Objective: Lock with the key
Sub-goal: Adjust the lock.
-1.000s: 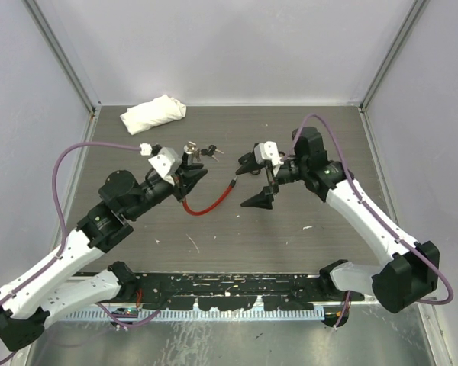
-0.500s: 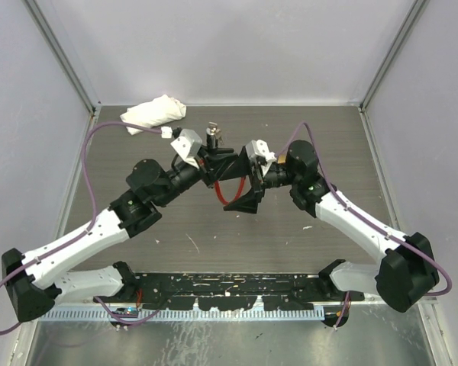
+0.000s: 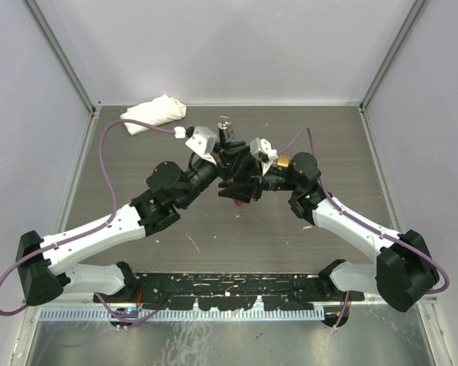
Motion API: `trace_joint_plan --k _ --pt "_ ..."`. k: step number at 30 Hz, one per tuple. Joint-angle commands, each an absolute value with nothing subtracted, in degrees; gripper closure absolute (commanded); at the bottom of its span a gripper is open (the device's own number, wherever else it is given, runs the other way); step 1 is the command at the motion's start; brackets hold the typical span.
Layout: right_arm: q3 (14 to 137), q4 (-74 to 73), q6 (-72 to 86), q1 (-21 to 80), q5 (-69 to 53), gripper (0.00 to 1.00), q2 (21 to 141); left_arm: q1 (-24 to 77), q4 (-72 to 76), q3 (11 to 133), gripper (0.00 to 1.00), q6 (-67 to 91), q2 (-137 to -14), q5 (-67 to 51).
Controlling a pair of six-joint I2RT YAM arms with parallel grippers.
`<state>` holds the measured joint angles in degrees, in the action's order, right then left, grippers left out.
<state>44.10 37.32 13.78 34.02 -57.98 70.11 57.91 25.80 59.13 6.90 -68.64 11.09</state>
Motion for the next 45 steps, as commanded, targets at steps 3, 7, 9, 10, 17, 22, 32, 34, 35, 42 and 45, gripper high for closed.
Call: trace_joint_plan --k 3,7,9,10,17,22,32,34,35,42,45 --pt "41.4 47.0 20.6 33.9 -55.5 0.97 67.8 58.5 33.8 62.4 1.00 8.6 -67.5 13.5" --pt "40.3 52.9 27.3 30.9 -59.1 0.99 67.1 58.5 34.6 59.0 0.67 9.7 -65.2 8.4" --pt "39.7 57.7 30.6 29.3 -61.4 0.99 66.5 58.4 36.5 55.2 0.51 9.6 -62.7 5.9" --pt "39.7 58.8 31.6 28.7 -62.4 0.99 66.1 58.4 36.9 53.6 0.47 9.5 -61.4 4.9" --pt "40.2 61.3 33.3 26.5 -69.2 0.99 64.1 57.0 33.7 46.0 0.16 8.9 -53.9 -7.5" --pt "40.0 62.5 32.2 25.3 -73.4 0.99 63.4 56.1 28.4 40.5 0.05 5.8 -47.5 -11.8" --pt "39.7 64.2 32.4 24.8 -77.6 0.99 64.1 47.2 34.7 34.8 0.03 13.7 -46.7 -26.8" --pt "39.7 64.1 32.2 24.7 -78.2 0.99 64.2 44.8 37.5 35.7 0.02 17.1 -49.1 -30.4" --pt "39.7 64.1 32.0 24.6 -78.4 0.99 64.2 43.6 38.9 36.2 0.01 18.7 -50.4 -32.0" --pt "39.7 62.7 31.1 24.3 -79.3 0.99 64.3 41.2 48.9 37.6 0.01 23.7 -57.4 -36.6" --pt "39.7 62.5 30.9 24.3 -79.5 0.99 64.4 41.1 51.7 37.9 0.01 24.5 -59.3 -37.1"
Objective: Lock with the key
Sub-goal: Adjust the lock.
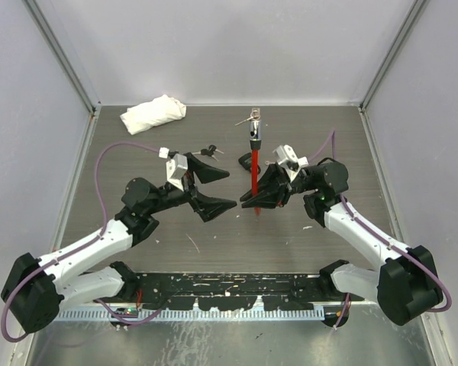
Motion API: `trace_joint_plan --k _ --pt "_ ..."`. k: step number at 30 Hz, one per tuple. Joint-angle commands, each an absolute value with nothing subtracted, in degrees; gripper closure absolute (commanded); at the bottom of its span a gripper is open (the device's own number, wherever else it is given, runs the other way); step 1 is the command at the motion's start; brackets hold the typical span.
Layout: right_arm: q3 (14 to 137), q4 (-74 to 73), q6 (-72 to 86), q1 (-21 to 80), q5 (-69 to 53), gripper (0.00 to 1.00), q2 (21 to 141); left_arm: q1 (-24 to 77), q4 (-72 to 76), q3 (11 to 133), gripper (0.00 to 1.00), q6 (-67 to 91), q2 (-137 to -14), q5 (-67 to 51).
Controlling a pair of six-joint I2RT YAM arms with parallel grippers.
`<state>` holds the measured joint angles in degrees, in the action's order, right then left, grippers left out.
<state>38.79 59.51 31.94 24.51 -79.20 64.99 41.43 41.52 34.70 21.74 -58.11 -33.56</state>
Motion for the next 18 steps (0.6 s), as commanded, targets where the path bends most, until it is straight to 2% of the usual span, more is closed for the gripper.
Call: trace_joint_plan --k 1,5,14,18 --pt "39.7 62.3 30.8 24.3 -79.6 0.99 64.4 40.9 53.0 38.2 0.02 25.2 -59.9 -37.4" --pt "39.7 62.3 30.8 24.3 -79.9 0.99 64.3 39.3 58.6 39.8 0.06 30.0 -63.3 -41.2" --pt "39.7 62.1 30.9 24.3 -79.9 0.99 64.4 38.0 65.8 43.7 0.06 35.0 -70.0 -44.7" --pt "39.7 62.0 30.8 24.3 -80.0 0.99 64.6 37.9 68.7 46.0 0.10 38.2 -72.2 -47.1"
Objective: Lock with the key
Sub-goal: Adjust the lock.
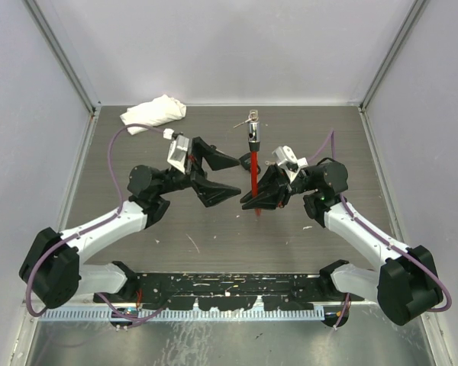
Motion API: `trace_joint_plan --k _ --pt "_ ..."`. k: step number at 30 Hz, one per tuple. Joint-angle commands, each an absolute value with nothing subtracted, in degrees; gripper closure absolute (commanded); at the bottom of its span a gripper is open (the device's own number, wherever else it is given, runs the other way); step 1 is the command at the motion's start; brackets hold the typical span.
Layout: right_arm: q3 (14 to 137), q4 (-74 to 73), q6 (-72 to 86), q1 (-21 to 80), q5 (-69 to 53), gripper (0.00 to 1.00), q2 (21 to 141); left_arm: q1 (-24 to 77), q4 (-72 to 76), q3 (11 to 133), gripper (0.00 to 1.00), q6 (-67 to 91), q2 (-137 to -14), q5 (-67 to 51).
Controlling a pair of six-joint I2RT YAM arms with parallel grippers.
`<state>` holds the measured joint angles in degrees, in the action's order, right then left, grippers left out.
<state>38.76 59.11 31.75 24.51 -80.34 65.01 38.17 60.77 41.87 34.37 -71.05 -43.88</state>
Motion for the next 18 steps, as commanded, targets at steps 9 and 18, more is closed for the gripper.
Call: trace_joint_plan --k 9,18 --pt "39.8 60.0 29.1 24.5 -80.2 0.99 65.2 39.2 81.9 52.4 0.28 53.5 -81.9 -50.7" --pt "40.0 57.7 27.5 24.7 -80.2 0.99 65.9 43.1 81.9 55.7 0.48 54.2 -84.3 -52.4"
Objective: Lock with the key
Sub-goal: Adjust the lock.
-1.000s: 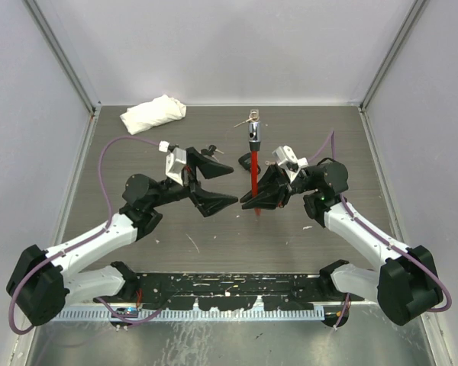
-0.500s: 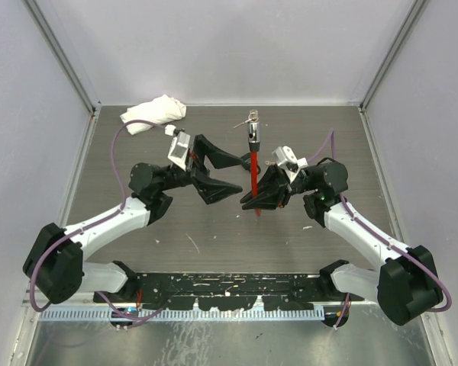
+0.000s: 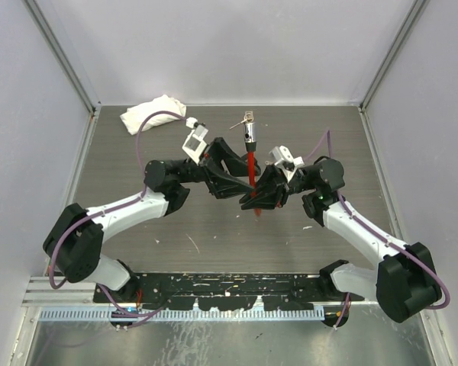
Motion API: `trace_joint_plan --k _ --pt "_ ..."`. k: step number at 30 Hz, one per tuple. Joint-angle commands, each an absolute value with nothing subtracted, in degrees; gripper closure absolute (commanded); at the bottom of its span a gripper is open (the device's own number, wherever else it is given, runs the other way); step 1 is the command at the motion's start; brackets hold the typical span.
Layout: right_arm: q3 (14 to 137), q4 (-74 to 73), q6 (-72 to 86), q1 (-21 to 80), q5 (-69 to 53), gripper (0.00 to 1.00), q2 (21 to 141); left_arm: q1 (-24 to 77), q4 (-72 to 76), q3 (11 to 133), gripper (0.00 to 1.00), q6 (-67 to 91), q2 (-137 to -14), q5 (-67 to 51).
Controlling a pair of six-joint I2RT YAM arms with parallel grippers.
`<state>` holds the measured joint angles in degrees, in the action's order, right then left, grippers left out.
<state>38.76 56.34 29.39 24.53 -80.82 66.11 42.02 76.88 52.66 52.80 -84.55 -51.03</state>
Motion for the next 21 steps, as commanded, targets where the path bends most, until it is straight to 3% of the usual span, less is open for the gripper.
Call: trace_joint_plan --k 1,6,10,12,13,17,19,21 --pt "40.1 57.4 27.3 24.7 -80.3 0.99 66.0 43.3 81.9 55.9 0.48 54.2 -84.5 -52.5" --pt "40.2 56.2 26.4 24.9 -80.4 0.99 66.1 43.9 81.8 57.0 0.63 55.0 -85.8 -53.1" --pt "40.7 53.2 24.3 24.9 -80.4 0.99 66.0 44.1 81.8 57.5 0.99 55.2 -86.3 -52.7" --pt "41.8 48.2 20.7 24.9 -80.4 0.98 65.9 44.1 80.4 56.5 1.00 53.3 -85.1 -50.8" --pt "42.8 44.0 17.8 24.7 -80.1 0.91 65.9 44.1 78.1 55.7 1.00 51.2 -84.3 -49.7" --pt "49.5 15.8 -0.2 23.6 -77.5 0.40 65.3 44.1 58.3 53.1 1.00 35.9 -74.9 -43.7" --pt "53.8 3.2 -11.0 23.0 -75.2 0.27 65.0 44.1 48.6 52.7 1.00 29.6 -69.2 -39.9" --pt "57.7 -4.5 -16.5 23.0 -72.2 0.21 64.7 44.1 38.7 53.6 1.00 24.1 -64.1 -36.6"
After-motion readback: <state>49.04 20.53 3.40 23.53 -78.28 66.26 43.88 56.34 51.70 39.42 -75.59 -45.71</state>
